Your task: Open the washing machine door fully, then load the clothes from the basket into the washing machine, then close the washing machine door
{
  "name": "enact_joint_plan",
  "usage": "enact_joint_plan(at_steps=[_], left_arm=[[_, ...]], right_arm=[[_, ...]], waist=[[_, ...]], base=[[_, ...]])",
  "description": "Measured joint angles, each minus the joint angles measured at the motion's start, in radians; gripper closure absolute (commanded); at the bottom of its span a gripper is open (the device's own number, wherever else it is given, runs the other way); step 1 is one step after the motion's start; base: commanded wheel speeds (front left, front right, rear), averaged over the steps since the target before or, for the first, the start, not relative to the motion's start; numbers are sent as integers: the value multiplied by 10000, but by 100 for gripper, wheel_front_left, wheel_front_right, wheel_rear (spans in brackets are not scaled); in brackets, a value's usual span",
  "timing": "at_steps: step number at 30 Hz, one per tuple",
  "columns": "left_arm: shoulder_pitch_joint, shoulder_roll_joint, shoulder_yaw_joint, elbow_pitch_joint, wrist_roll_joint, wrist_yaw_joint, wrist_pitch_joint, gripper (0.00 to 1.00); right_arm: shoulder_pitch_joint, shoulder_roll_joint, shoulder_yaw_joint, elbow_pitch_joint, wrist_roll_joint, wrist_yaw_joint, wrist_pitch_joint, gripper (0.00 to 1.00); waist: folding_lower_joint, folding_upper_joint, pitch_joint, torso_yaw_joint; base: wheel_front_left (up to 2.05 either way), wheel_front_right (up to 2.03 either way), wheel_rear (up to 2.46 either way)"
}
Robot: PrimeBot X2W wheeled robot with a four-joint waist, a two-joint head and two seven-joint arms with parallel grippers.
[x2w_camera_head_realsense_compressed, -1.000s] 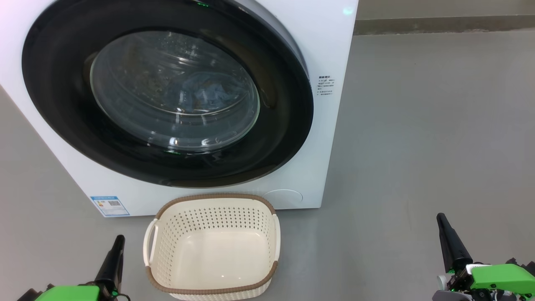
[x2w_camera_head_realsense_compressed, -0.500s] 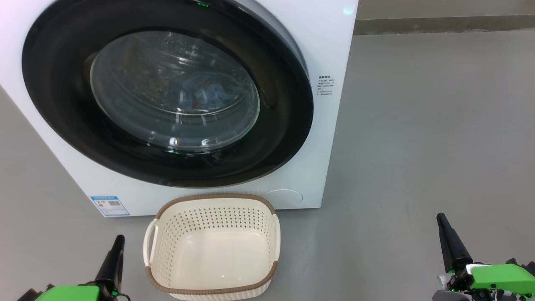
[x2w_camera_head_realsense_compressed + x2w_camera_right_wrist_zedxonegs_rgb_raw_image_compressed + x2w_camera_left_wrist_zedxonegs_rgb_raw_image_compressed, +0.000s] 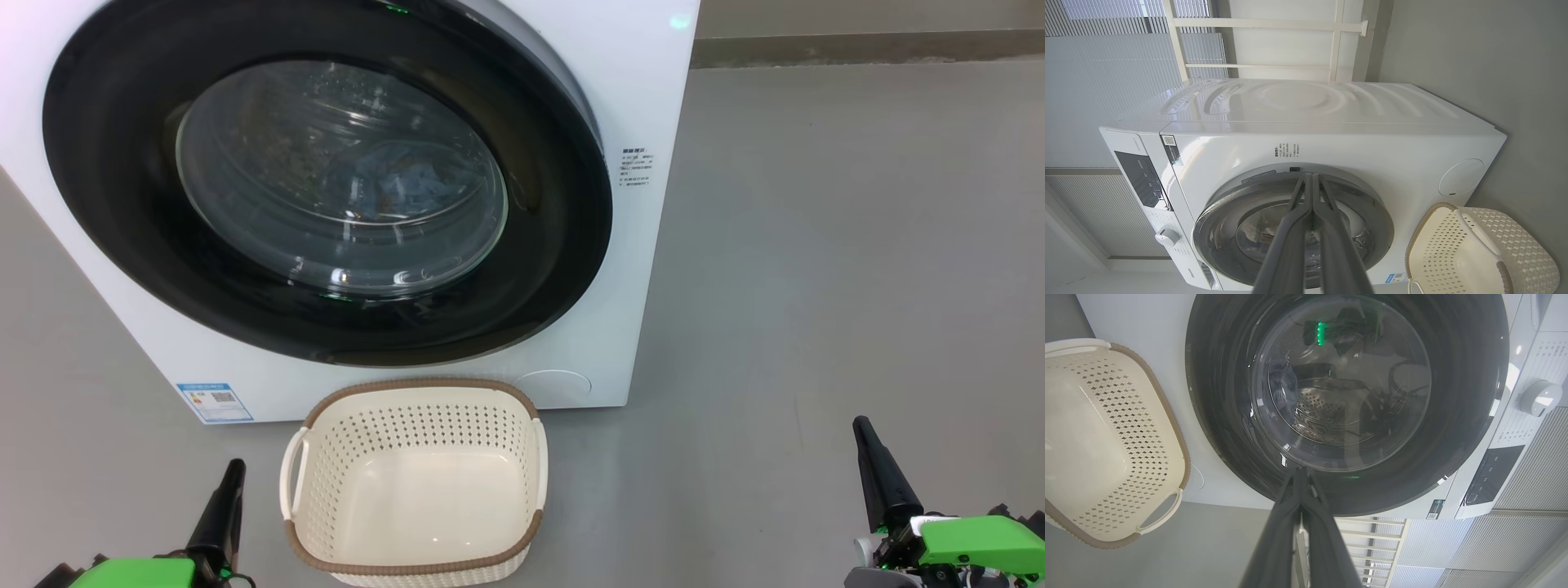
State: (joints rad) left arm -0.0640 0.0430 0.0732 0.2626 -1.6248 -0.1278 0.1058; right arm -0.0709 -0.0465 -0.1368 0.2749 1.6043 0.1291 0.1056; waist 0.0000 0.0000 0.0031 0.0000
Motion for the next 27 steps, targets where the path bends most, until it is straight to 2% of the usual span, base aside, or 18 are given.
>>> enact_joint_plan(at_steps=[27], left_arm=[[-1, -27, 17, 0, 2, 0, 2, 100]], right_arm=[[0, 2, 0, 0, 0, 2, 0, 100]], waist=[[0, 0, 0, 0]], base=[[0, 0, 0]])
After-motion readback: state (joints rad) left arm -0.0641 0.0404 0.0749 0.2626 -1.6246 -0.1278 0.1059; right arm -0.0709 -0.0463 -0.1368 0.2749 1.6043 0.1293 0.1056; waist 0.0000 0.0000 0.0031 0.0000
